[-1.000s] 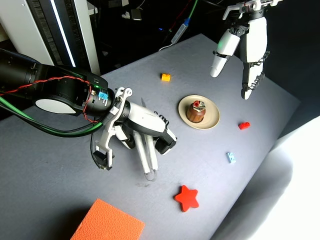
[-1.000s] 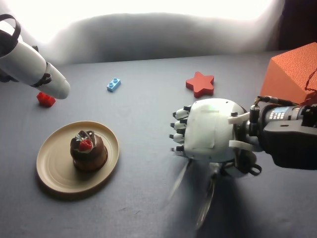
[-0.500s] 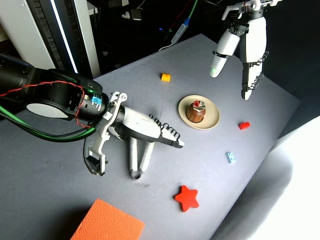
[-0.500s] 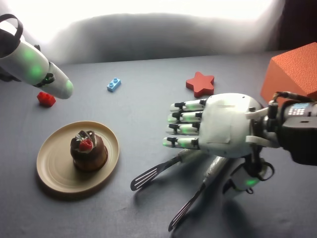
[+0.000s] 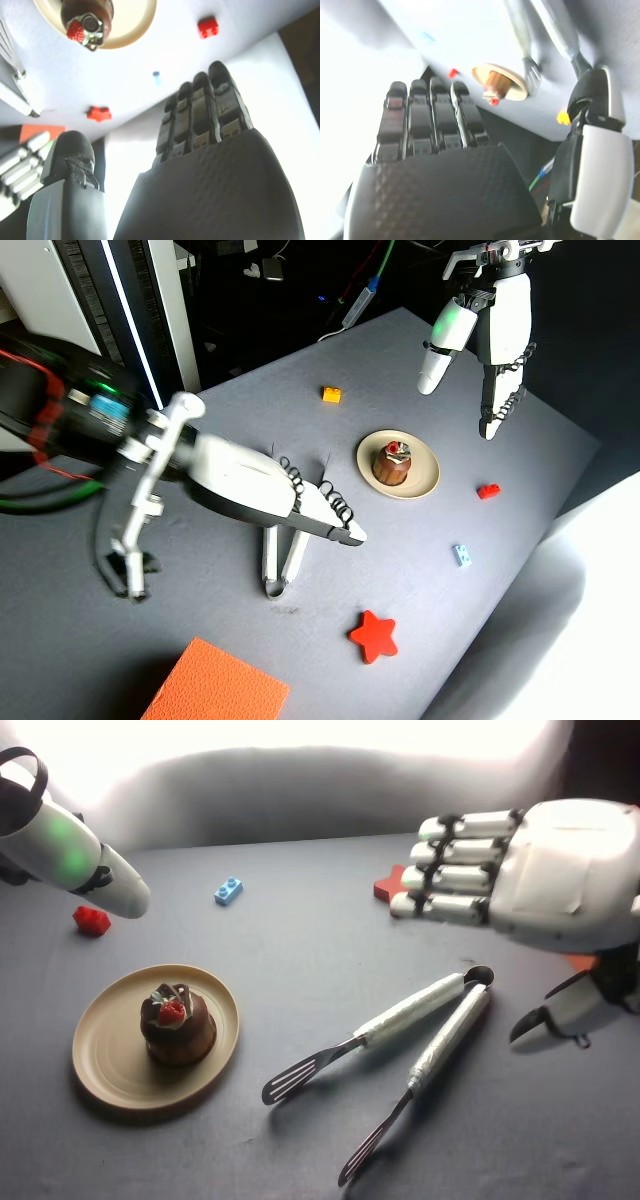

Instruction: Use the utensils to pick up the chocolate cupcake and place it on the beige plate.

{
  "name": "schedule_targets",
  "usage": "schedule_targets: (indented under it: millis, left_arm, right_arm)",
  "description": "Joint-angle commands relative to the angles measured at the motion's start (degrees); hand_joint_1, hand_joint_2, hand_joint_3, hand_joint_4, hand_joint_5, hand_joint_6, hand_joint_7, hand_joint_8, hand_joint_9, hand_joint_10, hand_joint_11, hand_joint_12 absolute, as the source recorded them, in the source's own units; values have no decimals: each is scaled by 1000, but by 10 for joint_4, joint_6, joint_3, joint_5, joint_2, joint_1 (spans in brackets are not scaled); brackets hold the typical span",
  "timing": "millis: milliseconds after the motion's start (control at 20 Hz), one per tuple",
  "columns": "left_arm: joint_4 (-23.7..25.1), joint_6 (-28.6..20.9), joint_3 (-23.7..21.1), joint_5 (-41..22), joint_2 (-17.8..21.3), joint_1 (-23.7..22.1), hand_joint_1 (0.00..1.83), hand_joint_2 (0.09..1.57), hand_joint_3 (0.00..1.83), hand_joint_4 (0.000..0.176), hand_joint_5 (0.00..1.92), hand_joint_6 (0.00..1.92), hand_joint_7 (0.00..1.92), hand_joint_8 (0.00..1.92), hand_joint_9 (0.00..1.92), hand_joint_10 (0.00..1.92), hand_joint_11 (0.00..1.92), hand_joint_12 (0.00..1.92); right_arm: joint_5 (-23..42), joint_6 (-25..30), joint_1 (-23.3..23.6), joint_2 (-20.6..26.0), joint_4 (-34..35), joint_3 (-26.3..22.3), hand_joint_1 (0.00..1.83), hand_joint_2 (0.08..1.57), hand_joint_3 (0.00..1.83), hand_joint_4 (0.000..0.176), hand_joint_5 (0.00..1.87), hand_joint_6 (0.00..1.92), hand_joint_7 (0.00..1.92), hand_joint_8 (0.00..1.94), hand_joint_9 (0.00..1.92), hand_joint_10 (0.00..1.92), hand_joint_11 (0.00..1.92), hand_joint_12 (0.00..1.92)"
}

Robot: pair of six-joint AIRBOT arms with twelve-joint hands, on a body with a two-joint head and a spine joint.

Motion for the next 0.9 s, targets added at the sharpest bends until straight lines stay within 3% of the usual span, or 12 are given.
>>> schedule_targets:
  millis: [0,100,200,250,300,450,850]
  left_arm:
    - [20,1,-1,-27,8,-7,338,1142,0,0,61,2,80,1,83,3,0,236]
    - [20,1,-7,-27,10,-8,331,1141,0,0,68,4,72,0,82,2,0,241]
    - [20,2,-8,-27,10,-8,327,1145,1,0,59,1,57,0,66,0,0,218]
    - [20,2,-7,-28,10,-11,327,1145,1,0,59,1,57,0,66,0,0,218]
    - [21,2,-6,-31,11,-15,341,1151,1,0,82,5,70,3,82,5,0,252]
    - [20,4,-8,-33,11,-15,358,1140,0,0,105,4,93,2,111,3,0,305]
    - [20,6,-11,-33,11,-15,350,1142,0,0,91,5,91,3,103,4,0,264]
  right_arm:
    - [82,-4,13,10,-1,-5,344,868,0,0,0,0,0,0,0,0,1,0]
    - [159,3,13,43,-1,-22,355,879,0,0,0,0,0,0,0,0,0,0]
    - [195,4,4,57,-2,-33,364,874,0,0,0,0,0,0,0,0,0,0]
    - [212,35,-1,69,-39,-40,364,874,0,0,0,0,0,0,0,0,0,0]
    - [227,104,-1,79,-105,-42,344,882,1,0,0,0,0,0,0,0,25,11]
    - [189,153,18,88,-119,-44,353,889,3,0,0,0,0,0,0,0,11,5]
    - [161,195,14,90,-119,-50,323,900,4,0,0,0,0,0,0,0,0,0]
